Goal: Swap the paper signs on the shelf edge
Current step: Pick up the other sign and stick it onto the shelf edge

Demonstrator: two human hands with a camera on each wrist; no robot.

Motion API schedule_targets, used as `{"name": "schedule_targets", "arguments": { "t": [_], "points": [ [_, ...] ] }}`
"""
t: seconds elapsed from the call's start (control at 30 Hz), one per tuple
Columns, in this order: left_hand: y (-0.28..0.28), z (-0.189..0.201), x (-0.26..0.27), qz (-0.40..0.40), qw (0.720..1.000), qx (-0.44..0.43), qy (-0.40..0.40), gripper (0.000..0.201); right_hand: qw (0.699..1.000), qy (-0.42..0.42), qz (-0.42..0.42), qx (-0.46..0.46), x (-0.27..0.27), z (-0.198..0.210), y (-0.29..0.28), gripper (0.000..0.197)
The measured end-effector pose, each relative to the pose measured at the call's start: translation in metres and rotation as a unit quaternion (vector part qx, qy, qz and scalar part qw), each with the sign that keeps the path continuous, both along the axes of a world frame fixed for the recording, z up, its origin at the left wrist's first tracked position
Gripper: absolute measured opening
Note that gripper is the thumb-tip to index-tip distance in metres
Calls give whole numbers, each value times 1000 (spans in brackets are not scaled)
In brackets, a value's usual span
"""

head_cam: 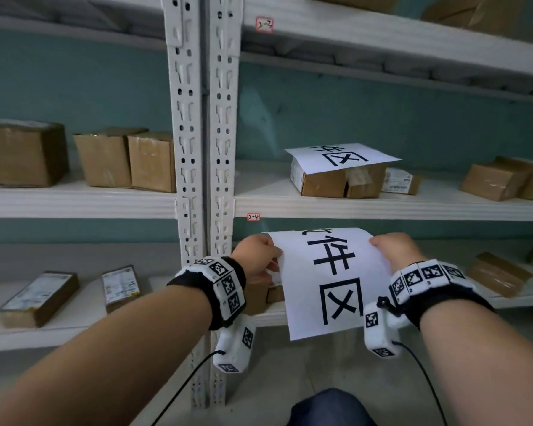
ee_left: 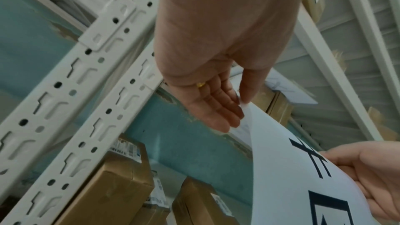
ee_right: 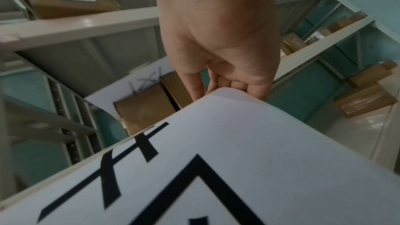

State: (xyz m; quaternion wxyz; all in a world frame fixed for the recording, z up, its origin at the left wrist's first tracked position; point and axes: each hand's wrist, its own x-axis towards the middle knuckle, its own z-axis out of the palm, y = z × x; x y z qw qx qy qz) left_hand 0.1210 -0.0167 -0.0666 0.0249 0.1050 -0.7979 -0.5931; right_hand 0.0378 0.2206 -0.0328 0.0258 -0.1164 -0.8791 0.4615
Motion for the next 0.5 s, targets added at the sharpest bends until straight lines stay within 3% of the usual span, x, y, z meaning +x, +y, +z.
{"name": "schedule_targets", "arguments": {
  "t": [0.2, 0.33, 0.5],
  "points": [
    [-27, 33, 31, 24, 996, 40, 72, 5, 992, 54, 68, -87, 18, 10, -13, 44],
    [-49, 51, 43, 49, 988, 90, 118, 13, 979, 61, 121, -154, 34, 19, -31, 6],
    [-80, 73, 61, 111, 960, 174, 190, 14, 960, 79, 199, -178, 55, 35, -62, 8]
  ]
}}
